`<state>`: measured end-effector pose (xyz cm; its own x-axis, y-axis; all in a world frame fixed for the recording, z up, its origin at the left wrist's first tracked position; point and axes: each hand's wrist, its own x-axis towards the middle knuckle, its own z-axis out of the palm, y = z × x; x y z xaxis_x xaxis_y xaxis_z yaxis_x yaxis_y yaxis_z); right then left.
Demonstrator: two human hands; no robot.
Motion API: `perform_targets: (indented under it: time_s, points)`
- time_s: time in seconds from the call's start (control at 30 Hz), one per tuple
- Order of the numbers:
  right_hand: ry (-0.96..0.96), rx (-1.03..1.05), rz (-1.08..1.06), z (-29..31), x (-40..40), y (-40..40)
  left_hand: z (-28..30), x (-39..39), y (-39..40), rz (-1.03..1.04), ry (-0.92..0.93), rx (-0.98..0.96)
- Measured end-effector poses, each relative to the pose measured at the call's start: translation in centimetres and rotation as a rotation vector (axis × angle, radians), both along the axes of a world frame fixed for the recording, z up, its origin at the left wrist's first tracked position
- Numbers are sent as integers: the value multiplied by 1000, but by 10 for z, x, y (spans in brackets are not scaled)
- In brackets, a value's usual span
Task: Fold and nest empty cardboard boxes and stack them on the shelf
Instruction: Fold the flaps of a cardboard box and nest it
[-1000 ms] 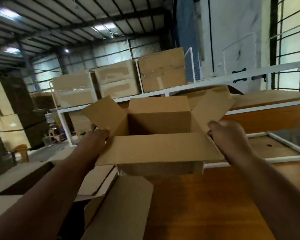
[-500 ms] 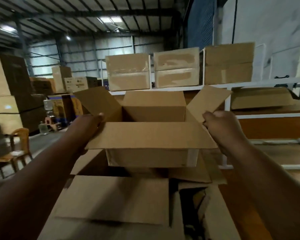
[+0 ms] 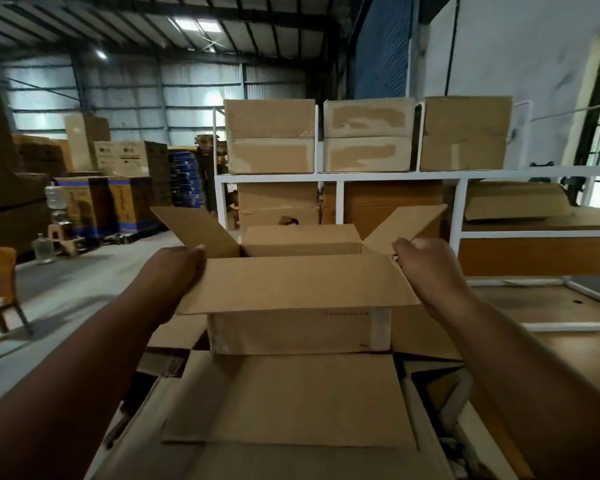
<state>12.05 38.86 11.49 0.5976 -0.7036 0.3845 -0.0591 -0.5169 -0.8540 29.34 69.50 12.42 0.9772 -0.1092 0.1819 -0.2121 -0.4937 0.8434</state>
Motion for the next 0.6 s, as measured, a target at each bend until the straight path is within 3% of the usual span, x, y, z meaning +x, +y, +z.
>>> perform_targets:
  time_s: [0.1, 0.33, 0.5, 0.6]
  points:
    - [7, 29, -6, -3, 4, -1, 1, 7, -2, -44, 102, -165]
    - [55, 92, -15, -4, 19, -9, -5, 28, -12, -78, 255, -226]
    - [111, 115, 2, -35, 17, -4, -32, 42, -7, -1, 101, 149]
    - [127, 30, -30, -46, 4, -2, -48, 44, 5, -35, 26, 176]
